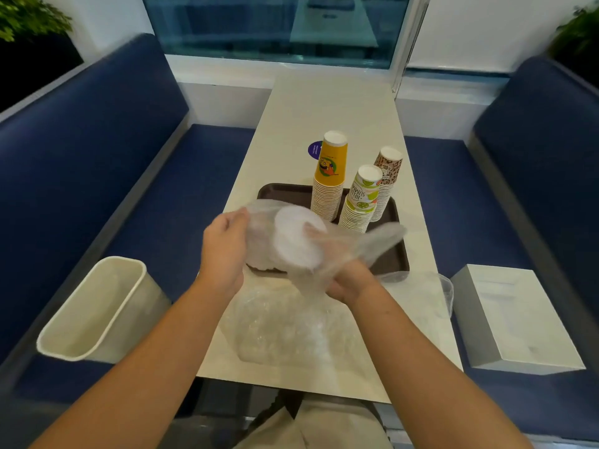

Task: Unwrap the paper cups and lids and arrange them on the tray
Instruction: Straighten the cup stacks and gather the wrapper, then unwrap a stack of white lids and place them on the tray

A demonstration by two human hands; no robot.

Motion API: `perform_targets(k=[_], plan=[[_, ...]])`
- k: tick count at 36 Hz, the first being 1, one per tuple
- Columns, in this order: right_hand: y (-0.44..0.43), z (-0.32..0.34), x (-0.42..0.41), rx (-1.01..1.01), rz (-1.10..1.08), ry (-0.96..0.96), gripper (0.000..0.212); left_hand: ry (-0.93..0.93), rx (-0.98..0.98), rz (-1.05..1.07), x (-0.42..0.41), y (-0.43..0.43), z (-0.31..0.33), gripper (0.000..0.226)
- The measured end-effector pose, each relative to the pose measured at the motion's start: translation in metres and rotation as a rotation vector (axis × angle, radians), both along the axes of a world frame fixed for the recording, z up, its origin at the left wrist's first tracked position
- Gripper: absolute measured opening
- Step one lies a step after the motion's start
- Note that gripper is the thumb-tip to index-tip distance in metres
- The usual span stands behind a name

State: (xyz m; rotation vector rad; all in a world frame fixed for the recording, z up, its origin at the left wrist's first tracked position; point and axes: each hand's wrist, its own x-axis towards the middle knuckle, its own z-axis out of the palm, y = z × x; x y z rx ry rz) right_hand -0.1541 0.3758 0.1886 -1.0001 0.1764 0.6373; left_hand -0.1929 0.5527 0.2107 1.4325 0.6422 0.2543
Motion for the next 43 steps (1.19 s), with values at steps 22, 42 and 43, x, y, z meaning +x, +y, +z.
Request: perform_targets(k=[22, 42, 43], plan=[[-0.087, 0.0, -0.022, -0.536, -0.512, -0.348, 0.032, 0.057, 0.972, -0.206, -0.022, 0.026, -0.064, 0.021], [-0.057, -0.037, -0.043, -1.002, -0.36, -0.75, 0.058, 0.028, 1.373, -1.204, -0.04, -0.024, -0.121, 0.085], [-0.056, -0.036, -0.043, -1.0, -0.355, -0.759, 0.058, 0.026, 1.311, -1.198, -0.042, -0.023, -0.116, 0.091]])
